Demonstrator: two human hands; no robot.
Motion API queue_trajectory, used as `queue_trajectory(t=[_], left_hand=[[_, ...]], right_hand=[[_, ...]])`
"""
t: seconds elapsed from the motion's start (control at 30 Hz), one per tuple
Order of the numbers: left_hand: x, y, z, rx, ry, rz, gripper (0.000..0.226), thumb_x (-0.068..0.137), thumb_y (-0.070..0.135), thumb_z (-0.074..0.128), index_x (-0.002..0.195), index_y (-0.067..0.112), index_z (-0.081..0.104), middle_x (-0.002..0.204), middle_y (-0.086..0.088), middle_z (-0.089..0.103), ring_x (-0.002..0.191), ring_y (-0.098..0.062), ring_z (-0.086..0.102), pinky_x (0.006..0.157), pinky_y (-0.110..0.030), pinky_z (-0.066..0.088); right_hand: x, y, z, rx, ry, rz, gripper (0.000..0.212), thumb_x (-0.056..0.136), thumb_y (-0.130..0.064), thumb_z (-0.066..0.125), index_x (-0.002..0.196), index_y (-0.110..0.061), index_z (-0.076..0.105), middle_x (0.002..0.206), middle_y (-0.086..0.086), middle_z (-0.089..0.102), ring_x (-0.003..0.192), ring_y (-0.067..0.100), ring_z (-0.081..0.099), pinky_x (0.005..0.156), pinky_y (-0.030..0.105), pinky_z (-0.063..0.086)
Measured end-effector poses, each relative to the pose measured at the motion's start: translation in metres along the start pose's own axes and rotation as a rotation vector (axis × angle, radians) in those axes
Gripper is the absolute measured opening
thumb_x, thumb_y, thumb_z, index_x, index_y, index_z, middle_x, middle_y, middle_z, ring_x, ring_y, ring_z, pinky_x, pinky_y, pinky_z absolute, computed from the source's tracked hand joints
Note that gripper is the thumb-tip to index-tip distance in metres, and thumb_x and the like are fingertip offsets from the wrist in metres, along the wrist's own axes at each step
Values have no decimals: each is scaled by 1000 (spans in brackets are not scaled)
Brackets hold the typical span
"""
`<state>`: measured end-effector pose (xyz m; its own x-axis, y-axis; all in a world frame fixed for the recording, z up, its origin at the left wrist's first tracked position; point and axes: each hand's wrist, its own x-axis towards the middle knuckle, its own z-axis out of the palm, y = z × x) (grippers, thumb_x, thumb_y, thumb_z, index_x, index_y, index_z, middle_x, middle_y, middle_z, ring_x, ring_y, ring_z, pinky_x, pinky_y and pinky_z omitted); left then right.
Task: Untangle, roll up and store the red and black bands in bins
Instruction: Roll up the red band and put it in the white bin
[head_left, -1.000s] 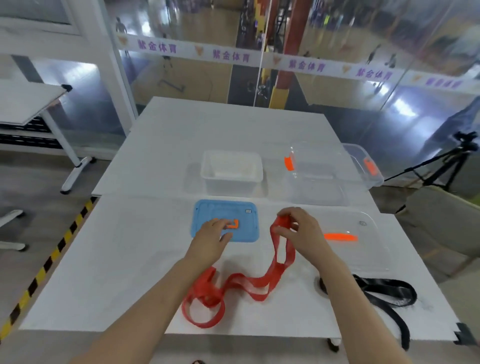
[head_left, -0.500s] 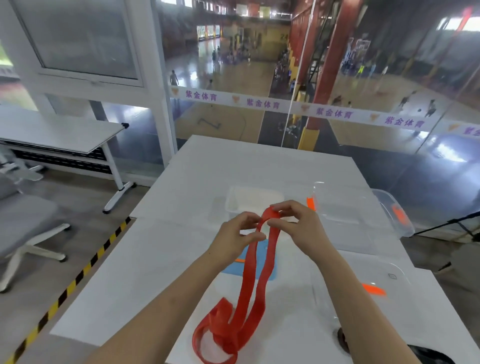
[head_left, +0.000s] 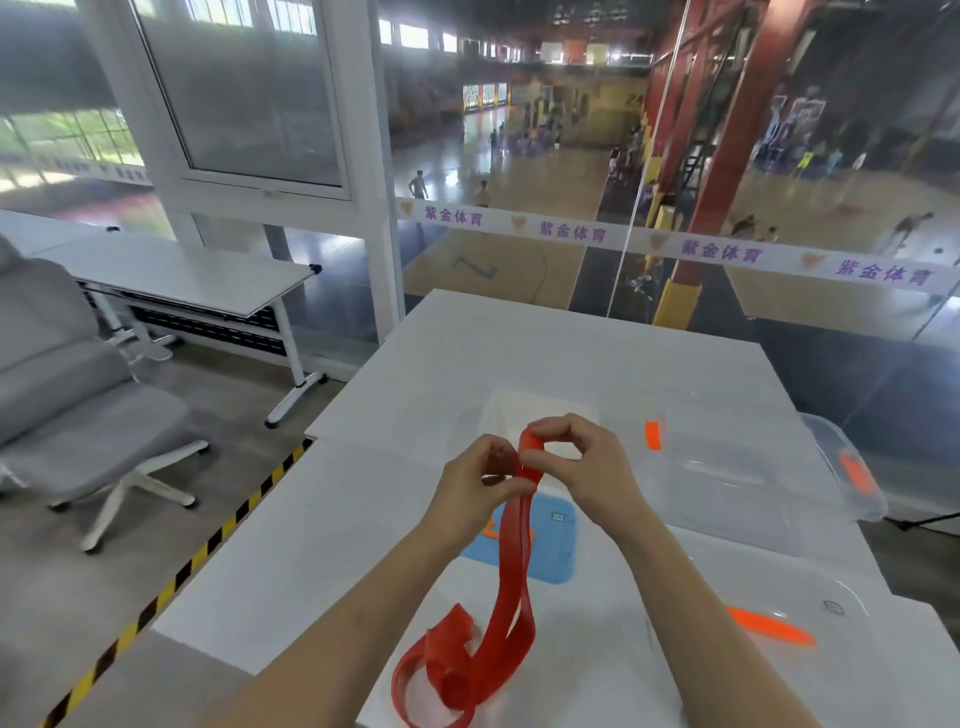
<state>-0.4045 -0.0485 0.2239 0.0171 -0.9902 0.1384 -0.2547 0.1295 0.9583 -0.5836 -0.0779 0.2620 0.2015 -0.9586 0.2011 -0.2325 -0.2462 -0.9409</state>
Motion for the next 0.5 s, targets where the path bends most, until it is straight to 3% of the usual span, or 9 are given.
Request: queue_trajectory(t=[0.2,0.33,0.5], left_hand=[[-8,2,9,-3,6,-59,32,82,13,85,101,23,63,97,6,76,97,-15,76,93,-35,62],[-7,5,11,-12,32,-61,32,83,14,86,103,21,62,97,11,77,97,-7,75,92,-27,60],[1,2,-2,-69,34,-106,36,81,24,88,102,18,59,98,4,80,95,-16,77,94,-44,62]], right_hand=[[-5,2,2,15,-16,-6,20,81,-17,91,96,-24,79,105,-12,79,107,4,73,91,18,53],[-5,1,2,71,-16,-3,19,84,-15,88,99,-22,79,105,-9,80,108,6,74,99,28,56],[-6,15,2,248,91,69,11,95,-11,77,105,-12,73,110,4,79,106,22,77,96,41,64]])
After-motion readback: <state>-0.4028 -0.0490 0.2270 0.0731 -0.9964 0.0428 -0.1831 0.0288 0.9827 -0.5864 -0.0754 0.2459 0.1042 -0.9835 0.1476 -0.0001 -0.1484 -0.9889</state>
